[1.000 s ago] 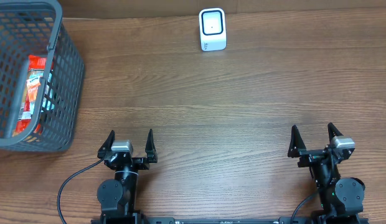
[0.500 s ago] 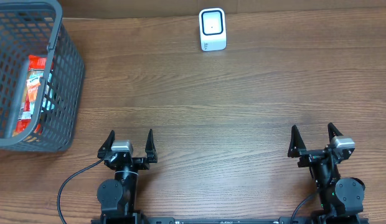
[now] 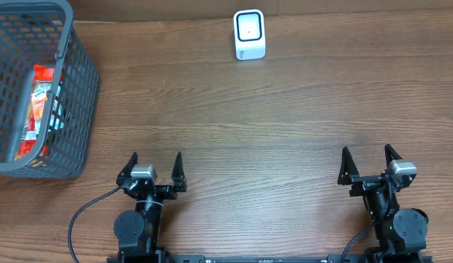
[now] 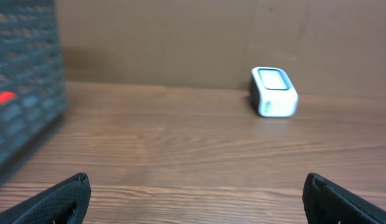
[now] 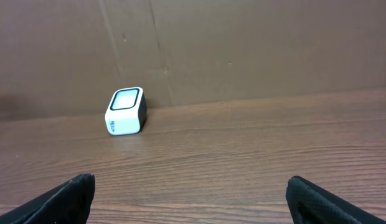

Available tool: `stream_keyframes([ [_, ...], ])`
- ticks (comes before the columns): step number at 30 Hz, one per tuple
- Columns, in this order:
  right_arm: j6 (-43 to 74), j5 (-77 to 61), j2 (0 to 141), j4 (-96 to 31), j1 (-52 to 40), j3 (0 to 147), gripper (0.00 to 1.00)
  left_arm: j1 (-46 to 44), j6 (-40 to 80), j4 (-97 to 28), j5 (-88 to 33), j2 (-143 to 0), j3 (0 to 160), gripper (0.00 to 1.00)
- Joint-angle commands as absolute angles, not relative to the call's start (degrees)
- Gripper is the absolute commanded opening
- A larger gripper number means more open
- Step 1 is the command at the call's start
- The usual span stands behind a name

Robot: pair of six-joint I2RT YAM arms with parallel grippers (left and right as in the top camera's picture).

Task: Scan the item barcode

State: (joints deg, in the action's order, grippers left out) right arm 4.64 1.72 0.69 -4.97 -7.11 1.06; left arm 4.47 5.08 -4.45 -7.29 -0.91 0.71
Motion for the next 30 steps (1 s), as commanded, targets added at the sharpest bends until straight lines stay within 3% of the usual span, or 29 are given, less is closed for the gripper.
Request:
stream_keyframes([
  [1,4.45,1.58,0.16,-4.67,-6.9,0.45,1.0,4.1,8.4,-7.25,-12.73,-0.25,4.05,1.0],
  [9,4.45,1.58,0.16,-4.67,-6.9,0.45,1.0,4.1,8.38,-25.32,-15.73,-1.28,22.28,1.0],
  [15,4.45,1.58,0.16,-4.67,-6.9,0.45,1.0,4.1,6.11,-36.99,-16.58,-9.56,36.93,1.0],
  [30,4.45,1.58,0.16,-4.67,-6.9,0.45,1.0,4.1,-2.63,-78.81,-18.9,-56.34,90.06,1.0],
])
